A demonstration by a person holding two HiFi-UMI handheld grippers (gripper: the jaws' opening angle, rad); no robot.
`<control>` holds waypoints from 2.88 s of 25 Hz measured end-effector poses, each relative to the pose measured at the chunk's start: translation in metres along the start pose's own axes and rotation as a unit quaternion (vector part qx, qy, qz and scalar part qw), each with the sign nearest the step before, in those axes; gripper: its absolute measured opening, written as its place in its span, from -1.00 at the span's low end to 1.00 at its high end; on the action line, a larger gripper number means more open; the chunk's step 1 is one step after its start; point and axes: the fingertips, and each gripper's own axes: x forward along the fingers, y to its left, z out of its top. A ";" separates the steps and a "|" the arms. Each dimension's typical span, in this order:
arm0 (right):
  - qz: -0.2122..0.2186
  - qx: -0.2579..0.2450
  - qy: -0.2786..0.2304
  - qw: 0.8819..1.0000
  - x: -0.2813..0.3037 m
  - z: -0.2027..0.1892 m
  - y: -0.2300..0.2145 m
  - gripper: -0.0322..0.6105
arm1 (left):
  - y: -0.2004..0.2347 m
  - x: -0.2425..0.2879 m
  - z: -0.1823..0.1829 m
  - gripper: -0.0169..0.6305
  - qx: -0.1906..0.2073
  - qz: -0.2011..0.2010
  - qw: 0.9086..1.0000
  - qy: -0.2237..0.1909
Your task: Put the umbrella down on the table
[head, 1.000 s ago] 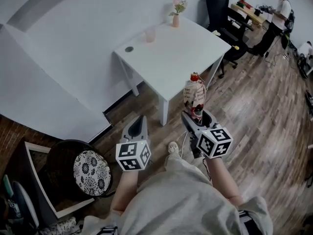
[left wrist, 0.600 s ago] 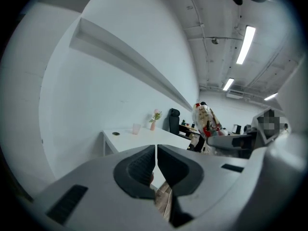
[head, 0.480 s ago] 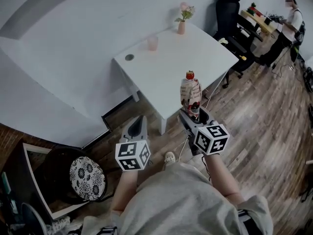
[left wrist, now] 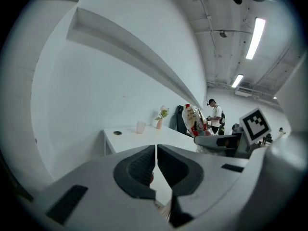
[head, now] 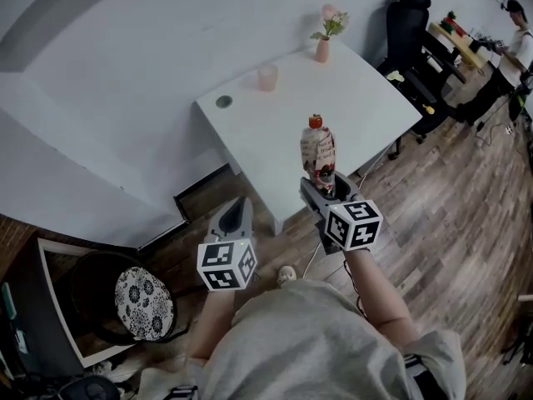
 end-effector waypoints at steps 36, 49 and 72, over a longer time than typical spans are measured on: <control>-0.045 -0.045 0.243 0.968 0.232 -0.095 -0.117 -0.05 | 0.024 0.089 -0.043 -0.90 -0.020 0.034 0.996 0.083; -0.058 -0.042 0.298 0.952 0.252 -0.109 -0.126 -0.04 | 0.025 0.099 -0.046 -0.90 -0.028 0.027 0.995 0.088; -0.070 -0.021 0.203 0.976 0.138 -0.080 -0.078 0.15 | 0.003 0.021 -0.038 -0.90 -0.010 -0.007 0.997 0.074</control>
